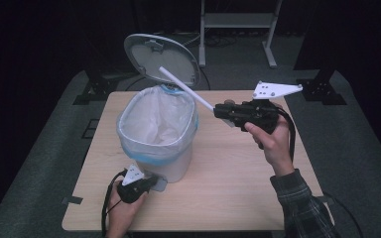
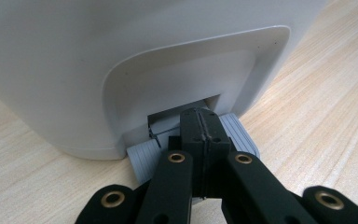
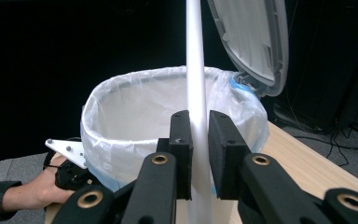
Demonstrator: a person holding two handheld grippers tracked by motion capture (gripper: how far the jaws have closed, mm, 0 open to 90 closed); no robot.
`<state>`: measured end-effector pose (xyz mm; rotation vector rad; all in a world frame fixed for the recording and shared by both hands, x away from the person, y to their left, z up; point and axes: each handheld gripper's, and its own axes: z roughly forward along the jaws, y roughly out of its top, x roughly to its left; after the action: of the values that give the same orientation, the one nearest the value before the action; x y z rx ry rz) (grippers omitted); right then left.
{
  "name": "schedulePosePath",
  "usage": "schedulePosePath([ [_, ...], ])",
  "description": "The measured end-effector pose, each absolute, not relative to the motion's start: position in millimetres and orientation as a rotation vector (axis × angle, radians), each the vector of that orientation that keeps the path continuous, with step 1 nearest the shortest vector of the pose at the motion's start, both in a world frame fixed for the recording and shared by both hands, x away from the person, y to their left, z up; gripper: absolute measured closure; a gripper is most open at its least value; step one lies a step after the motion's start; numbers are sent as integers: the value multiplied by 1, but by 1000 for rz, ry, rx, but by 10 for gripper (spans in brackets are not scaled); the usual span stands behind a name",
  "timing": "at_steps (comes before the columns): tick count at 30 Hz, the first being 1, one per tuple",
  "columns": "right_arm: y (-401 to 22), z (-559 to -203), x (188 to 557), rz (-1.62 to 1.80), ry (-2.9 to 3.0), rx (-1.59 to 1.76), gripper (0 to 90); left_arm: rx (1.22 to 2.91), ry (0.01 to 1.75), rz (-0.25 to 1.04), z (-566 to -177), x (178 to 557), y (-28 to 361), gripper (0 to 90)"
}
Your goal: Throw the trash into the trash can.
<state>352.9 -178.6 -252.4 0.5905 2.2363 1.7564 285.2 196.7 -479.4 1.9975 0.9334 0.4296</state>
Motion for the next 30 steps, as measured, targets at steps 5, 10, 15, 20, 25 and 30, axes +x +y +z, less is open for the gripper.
schedulePosePath([
  [5,-170,-249,358,1749,2245,584,796,1999,933,430,-479,285,197,900],
  [10,-163,-246,364,1745,2249,584,796,2001,932,431,-479,285,197,900],
  [15,-154,-242,370,1736,2259,585,795,1999,932,430,-479,285,197,900],
  [20,-143,-238,374,1730,2271,569,794,1997,934,429,-479,285,197,900],
  [25,-135,-236,376,1721,2286,554,793,1998,933,429,-479,285,197,900],
  [30,-129,-235,376,1723,2294,546,793,1998,933,428,-479,285,197,900],
])
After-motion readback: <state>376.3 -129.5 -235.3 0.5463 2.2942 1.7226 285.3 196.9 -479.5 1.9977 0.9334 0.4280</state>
